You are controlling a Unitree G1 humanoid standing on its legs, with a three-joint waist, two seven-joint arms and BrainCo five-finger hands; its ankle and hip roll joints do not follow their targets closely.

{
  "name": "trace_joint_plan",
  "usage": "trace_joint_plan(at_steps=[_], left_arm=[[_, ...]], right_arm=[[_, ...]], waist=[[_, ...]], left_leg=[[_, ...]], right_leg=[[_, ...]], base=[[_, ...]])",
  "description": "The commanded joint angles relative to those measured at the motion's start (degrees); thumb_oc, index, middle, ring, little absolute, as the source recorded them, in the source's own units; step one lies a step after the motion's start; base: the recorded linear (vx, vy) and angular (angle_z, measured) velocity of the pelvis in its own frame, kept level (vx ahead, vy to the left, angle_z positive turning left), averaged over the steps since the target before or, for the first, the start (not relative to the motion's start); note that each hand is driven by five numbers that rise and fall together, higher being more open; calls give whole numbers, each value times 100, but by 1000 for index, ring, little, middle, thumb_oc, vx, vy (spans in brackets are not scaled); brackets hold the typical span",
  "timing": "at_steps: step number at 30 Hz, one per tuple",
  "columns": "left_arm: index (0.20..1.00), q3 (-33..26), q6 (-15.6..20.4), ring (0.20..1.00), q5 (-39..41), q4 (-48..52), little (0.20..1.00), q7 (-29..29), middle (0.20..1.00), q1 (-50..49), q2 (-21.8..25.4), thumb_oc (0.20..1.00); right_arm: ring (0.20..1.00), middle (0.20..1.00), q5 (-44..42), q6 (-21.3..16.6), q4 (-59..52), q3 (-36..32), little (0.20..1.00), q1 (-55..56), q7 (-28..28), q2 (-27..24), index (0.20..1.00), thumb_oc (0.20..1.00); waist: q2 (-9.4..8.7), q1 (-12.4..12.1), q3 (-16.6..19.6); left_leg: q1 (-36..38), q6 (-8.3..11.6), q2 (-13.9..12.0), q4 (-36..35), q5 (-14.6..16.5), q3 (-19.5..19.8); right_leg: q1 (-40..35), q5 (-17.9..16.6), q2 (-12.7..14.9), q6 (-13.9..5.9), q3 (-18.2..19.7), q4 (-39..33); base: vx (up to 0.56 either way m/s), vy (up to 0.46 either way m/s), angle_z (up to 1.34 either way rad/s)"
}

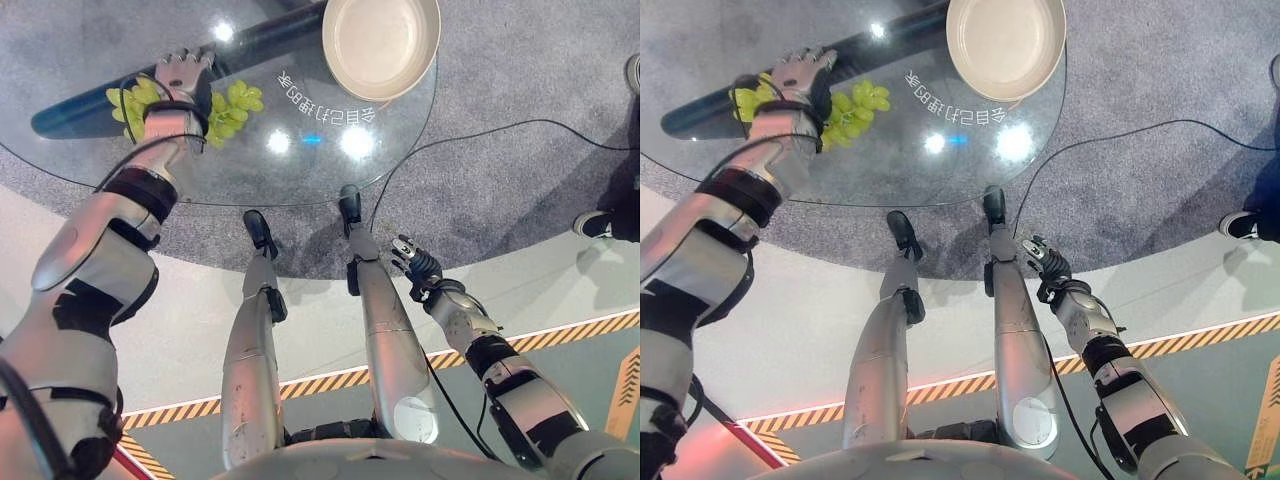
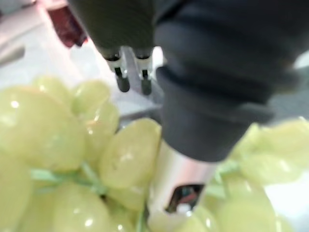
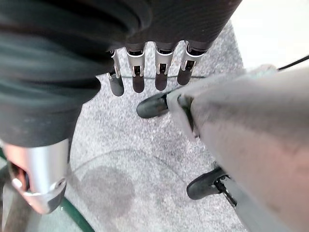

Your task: Pick up fruits into the plate

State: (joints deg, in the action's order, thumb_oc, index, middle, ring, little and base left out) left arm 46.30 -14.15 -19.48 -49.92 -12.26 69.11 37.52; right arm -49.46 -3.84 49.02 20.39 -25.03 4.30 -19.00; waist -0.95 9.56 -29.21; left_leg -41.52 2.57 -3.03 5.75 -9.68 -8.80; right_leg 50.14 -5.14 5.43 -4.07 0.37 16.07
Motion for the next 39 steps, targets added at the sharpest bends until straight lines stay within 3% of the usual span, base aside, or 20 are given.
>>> trace_joint_plan(at_steps=[1, 9, 17, 29, 34, 39], left_arm=[[1000, -551, 288, 1000, 355, 11, 1000, -366, 1000, -397, 1, 1000], [1000, -1144, 370, 1000, 299, 803, 1000, -719, 1000, -780, 360, 1000], [1000, -1195, 198, 1000, -92, 1208, 1000, -368, 1000, -1014, 543, 1000], [1000, -456, -408, 1000, -244, 447, 1000, 954, 1000, -723, 257, 1000], [1000, -239, -577, 1000, -300, 280, 1000, 1021, 1000, -621, 114, 1000], [1000, -30, -846, 1000, -874, -110, 1000, 1106, 1000, -477, -90, 1000]], right_arm=[[1000, 1000, -102, -99, -325, -183, 1000, 555, 38, -25, 1000, 1000], [1000, 1000, -87, -143, -461, -291, 1000, 843, 10, -12, 1000, 1000], [1000, 1000, -110, -77, -570, -361, 1000, 910, -23, -25, 1000, 1000], [1000, 1000, -231, -76, -351, -293, 1000, 665, 130, -88, 1000, 1000], [1000, 1000, -274, -100, -360, -230, 1000, 580, 129, -84, 1000, 1000], [1000, 1000, -379, -162, -404, -172, 1000, 521, 205, -51, 1000, 1000]], waist=[[62, -44, -59], [120, -219, -59], [166, -296, -59], [99, -168, -59], [101, -124, -59], [60, -62, -59]], left_leg=[[74, -5, 315, 620, 770, 364], [243, -33, 354, 490, 748, 450], [264, -42, 377, 496, 743, 486], [185, -20, 326, 512, 720, 373], [129, -15, 333, 537, 719, 360], [10, 16, 326, 596, 712, 333]], right_leg=[[-345, -72, -419, -36, -27, -293], [-506, -54, -352, -43, -172, -334], [-532, -47, -324, -54, -251, -300], [-460, -98, -379, -73, -174, -333], [-408, -104, -400, -70, -140, -331], [-310, -117, -413, -74, -100, -319]], base=[[-10, -38, 7], [-6, -18, 5], [-5, -4, 3], [-1, 0, 0], [-1, 3, -1], [0, 0, 0]])
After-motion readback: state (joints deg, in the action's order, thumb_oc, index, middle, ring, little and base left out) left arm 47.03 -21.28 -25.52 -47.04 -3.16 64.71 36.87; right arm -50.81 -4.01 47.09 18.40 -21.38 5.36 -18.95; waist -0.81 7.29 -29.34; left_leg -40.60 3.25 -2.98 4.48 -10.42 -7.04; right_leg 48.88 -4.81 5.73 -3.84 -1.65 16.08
